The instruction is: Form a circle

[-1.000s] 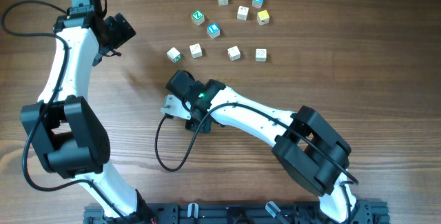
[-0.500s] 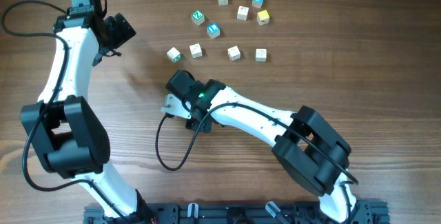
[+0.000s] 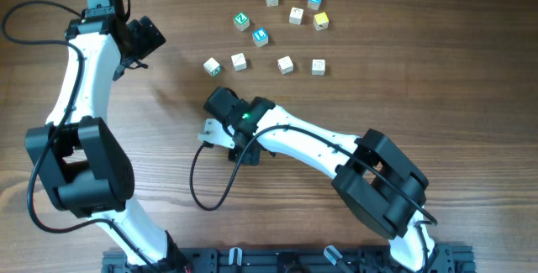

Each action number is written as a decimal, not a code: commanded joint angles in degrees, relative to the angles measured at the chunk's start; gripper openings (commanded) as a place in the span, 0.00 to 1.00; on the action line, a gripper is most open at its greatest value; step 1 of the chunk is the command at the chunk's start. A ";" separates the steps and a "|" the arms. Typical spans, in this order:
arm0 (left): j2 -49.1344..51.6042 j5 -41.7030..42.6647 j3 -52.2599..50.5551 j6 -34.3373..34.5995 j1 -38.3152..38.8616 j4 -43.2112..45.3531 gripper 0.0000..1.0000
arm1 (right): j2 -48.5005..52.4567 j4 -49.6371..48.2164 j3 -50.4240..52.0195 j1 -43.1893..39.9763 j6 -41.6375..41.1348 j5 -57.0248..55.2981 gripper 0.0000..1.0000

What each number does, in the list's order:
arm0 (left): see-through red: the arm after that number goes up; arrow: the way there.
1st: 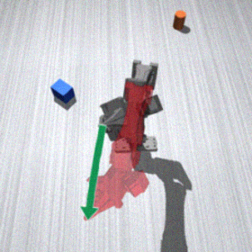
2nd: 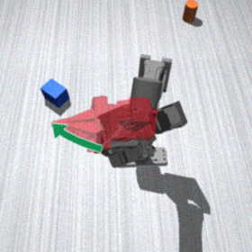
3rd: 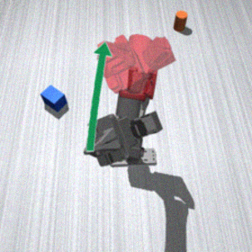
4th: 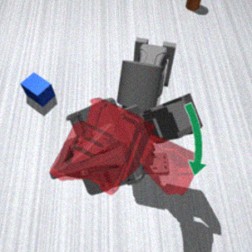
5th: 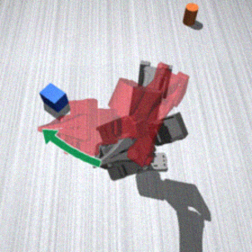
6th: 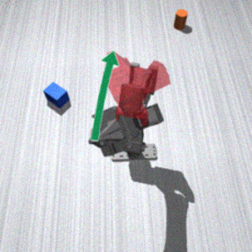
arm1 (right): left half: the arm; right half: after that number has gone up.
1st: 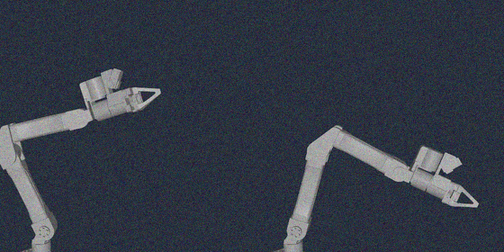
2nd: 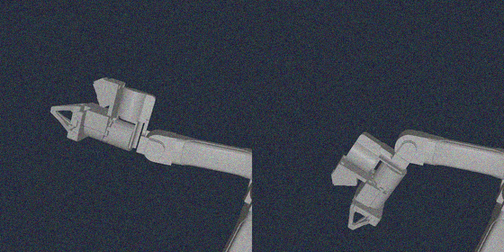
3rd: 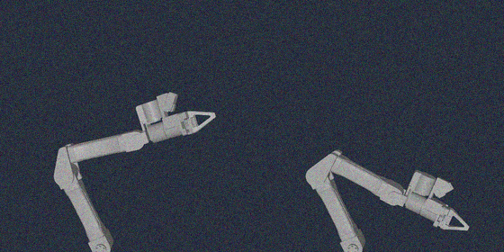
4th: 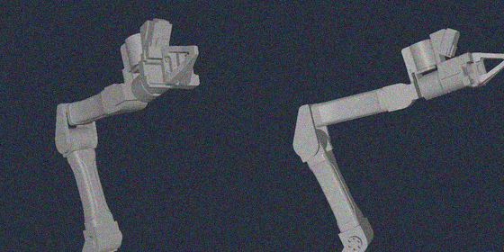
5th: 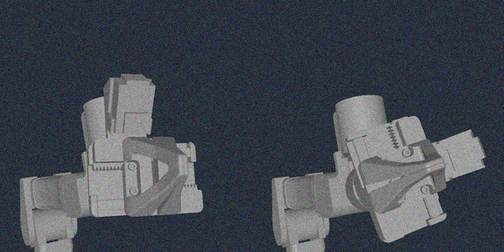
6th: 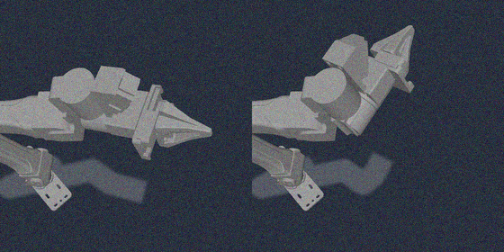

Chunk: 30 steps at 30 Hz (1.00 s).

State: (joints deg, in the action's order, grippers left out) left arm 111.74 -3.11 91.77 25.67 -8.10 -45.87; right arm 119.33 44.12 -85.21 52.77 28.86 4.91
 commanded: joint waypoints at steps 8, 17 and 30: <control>-0.04 0.07 0.00 0.48 -0.07 0.15 1.00 | -8.17 -2.82 -3.52 -3.91 -23.56 -14.12 0.12; -0.04 0.07 0.00 0.50 -0.07 0.15 1.00 | -8.17 -1.42 -2.93 -19.87 -33.77 -13.86 0.80; -0.04 0.07 0.00 0.48 -0.07 0.15 1.00 | -8.17 -1.90 -2.84 -21.66 -33.42 -13.88 1.00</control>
State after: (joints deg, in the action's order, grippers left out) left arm 111.74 -3.11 91.77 25.67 -8.10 -45.87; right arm 111.74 42.39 -87.81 31.03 -3.86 -8.21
